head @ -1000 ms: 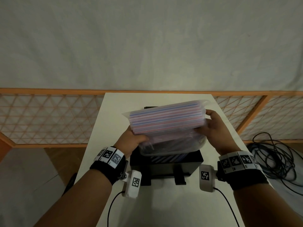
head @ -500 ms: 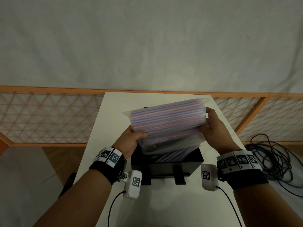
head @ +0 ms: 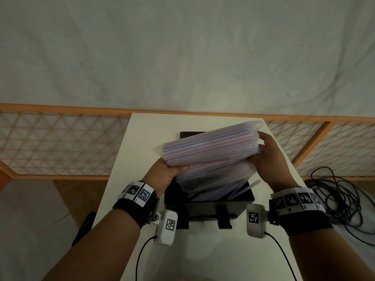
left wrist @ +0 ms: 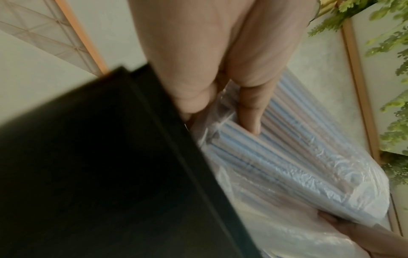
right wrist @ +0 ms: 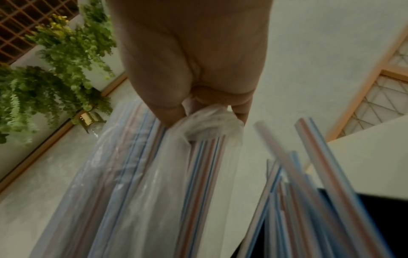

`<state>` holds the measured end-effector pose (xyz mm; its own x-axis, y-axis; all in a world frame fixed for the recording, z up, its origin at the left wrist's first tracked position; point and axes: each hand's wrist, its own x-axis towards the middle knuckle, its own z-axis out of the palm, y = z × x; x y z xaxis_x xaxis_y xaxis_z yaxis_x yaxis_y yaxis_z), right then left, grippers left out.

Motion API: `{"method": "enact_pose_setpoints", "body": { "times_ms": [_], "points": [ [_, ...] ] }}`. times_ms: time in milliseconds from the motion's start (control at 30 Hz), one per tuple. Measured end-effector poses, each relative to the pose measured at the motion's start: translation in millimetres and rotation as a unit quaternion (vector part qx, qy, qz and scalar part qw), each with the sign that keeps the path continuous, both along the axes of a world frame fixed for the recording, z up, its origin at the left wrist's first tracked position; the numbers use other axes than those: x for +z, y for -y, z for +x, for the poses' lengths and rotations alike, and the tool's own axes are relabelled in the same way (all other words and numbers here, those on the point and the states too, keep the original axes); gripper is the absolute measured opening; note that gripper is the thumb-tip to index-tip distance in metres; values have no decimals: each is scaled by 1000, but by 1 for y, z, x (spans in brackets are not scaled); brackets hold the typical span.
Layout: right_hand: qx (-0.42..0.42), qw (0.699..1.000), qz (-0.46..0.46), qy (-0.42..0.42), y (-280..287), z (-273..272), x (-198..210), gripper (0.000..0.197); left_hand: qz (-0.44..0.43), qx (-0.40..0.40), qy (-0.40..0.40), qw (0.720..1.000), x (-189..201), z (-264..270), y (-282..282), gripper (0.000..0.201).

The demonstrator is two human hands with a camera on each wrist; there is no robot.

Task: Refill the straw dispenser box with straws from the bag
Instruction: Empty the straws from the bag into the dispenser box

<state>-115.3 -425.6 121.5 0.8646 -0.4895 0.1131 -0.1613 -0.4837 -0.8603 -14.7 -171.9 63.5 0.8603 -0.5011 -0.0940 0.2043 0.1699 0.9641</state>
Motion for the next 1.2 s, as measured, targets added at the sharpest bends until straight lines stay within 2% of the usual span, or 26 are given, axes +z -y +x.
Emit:
{"method": "enact_pose_setpoints", "body": {
  "times_ms": [100, 300, 367, 467, 600, 700, 800, 933, 1067, 1200],
  "points": [
    [-22, 999, 26, 8, -1, 1, -6, 55, 32, 6, 18, 999, -2, 1, 1, 43],
    [-49, 998, -2, -27, -3, 1, -18, 44, 58, -19, 20, 998, 0, 1, -2, 59],
    [-35, 999, -1, -34, -2, 1, -19, 47, 73, -31, 24, 997, -1, 2, -3, 66],
    [10, 999, 29, -37, -2, 0, -16, 52, 73, -2, 19, 997, -2, 3, -3, 68],
    [97, 989, 111, -21, -4, -2, -5, 53, 69, 42, 12, 997, -4, 1, -1, 61],
    [120, 982, 149, 4, -3, -1, -1, 50, 91, 75, 27, 993, -3, -1, 1, 57],
    [103, 989, 102, 12, 0, 4, -4, 54, 99, 76, 38, 992, -1, -2, 3, 56],
    [85, 995, 51, 21, 9, 8, -11, 41, 65, 68, 30, 995, 3, -5, 6, 63],
    [78, 996, 28, 30, 9, 10, -17, 37, 3, 50, 11, 999, 1, -6, 7, 52],
    [71, 996, -4, 57, 10, 14, -15, 31, -20, 52, -1, 998, 3, -6, 6, 69]
  ]
}}
